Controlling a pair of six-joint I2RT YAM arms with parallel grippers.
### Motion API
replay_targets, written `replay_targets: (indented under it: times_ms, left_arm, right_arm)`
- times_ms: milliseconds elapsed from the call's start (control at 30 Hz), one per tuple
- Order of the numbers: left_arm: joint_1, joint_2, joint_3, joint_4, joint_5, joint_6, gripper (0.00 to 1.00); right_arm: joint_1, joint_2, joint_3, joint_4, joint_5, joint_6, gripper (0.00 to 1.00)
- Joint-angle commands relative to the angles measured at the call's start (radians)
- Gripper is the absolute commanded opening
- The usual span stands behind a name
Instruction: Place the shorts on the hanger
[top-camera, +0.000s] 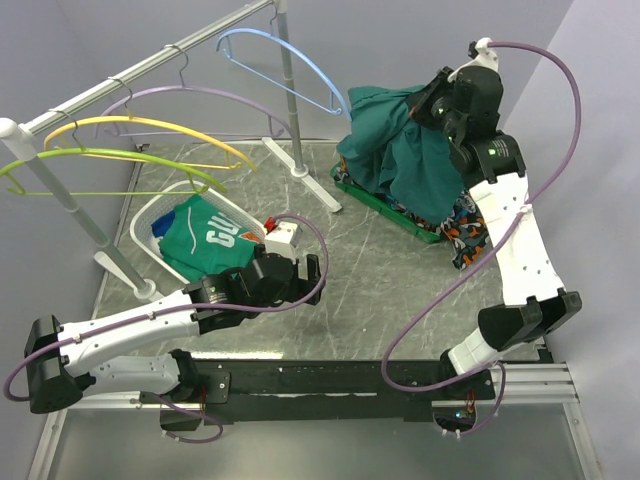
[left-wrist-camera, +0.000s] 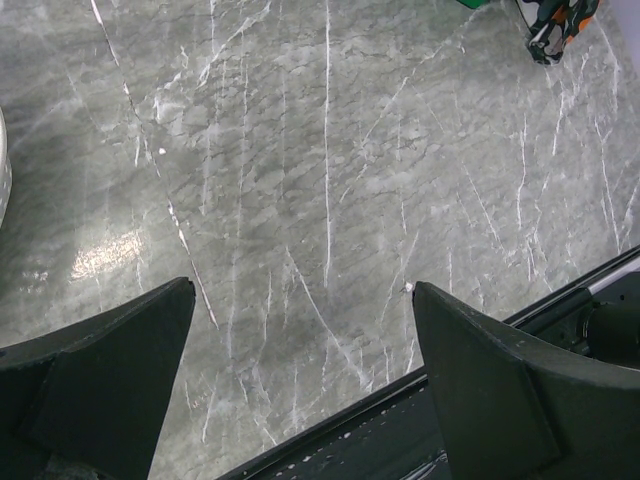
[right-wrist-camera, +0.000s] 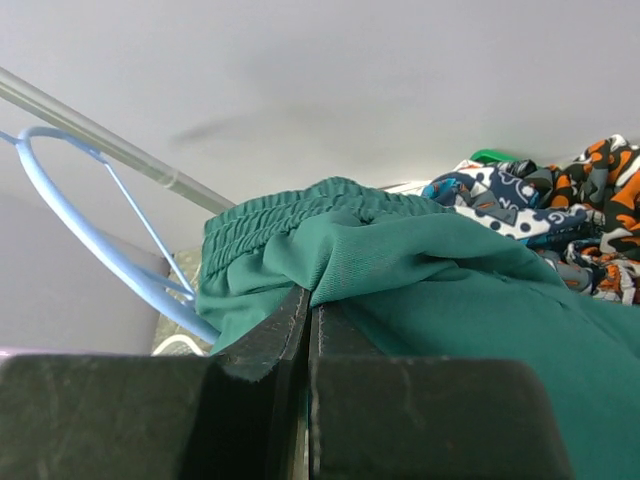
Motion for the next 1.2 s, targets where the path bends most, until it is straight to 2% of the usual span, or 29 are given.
replay_targets:
  times_ms: [0, 167, 433, 733, 800, 867, 900, 967, 1000, 1067, 1100, 1133, 1167]
  left_arm:
    - [0.004, -0.020, 0.003, 0.021, -0.005, 0.010, 0.96]
    - [0.005, -0.029, -0.003, 0.032, 0.003, 0.011, 0.96]
    - [0.008, -0.027, 0.001, 0.046, 0.021, 0.010, 0.96]
    - [0.010, -0.027, 0.001, 0.064, 0.057, -0.006, 0.96]
    - [0.012, -0.038, 0.003, 0.063, 0.049, -0.009, 0.97]
    - [0.016, -0.049, 0.009, 0.046, 0.040, -0.010, 0.96]
    - [0.022, -0.060, 0.023, 0.034, 0.029, -0.019, 0.97]
    - [0.031, -0.076, 0.041, -0.015, -0.008, -0.029, 0.97]
    - [0.033, -0.105, 0.060, -0.037, -0.022, -0.039, 0.97]
    - [0.036, -0.139, 0.072, -0.081, -0.066, -0.052, 0.98]
    - [0.036, -0.179, 0.078, -0.091, -0.075, -0.053, 0.99]
    - [0.036, -0.199, 0.078, -0.095, -0.080, -0.053, 0.99]
    - [0.038, -0.233, 0.074, -0.098, -0.083, -0.053, 0.99]
  right_arm:
    - [-0.003, -0.120, 0.034, 0.103, 0.058, 0.014, 0.00]
    - [-0.004, -0.226, -0.128, 0.161, 0.083, 0.026, 0.00]
    - [-0.004, -0.347, -0.209, 0.148, 0.063, 0.032, 0.00]
    - [0.000, -0.502, -0.465, 0.157, -0.064, 0.041, 0.00]
    - [0.052, -0.530, -0.518, 0.160, -0.099, 0.038, 0.00]
    - [0.156, -0.527, -0.521, 0.131, -0.038, 0.003, 0.00]
    - [0.283, -0.525, -0.521, 0.122, -0.014, -0.011, 0.00]
    - [0.390, -0.545, -0.564, 0.118, 0.063, -0.034, 0.00]
    - [0.470, -0.563, -0.602, 0.132, 0.087, -0.022, 0.00]
    - [0.490, -0.627, -0.772, 0.169, 0.110, 0.018, 0.00]
    - [0.488, -0.652, -0.844, 0.169, 0.143, 0.078, 0.02]
    - [0.467, -0.672, -0.996, 0.143, 0.182, 0.113, 0.08]
    - [0.444, -0.715, -1.075, 0.131, 0.196, 0.148, 0.25]
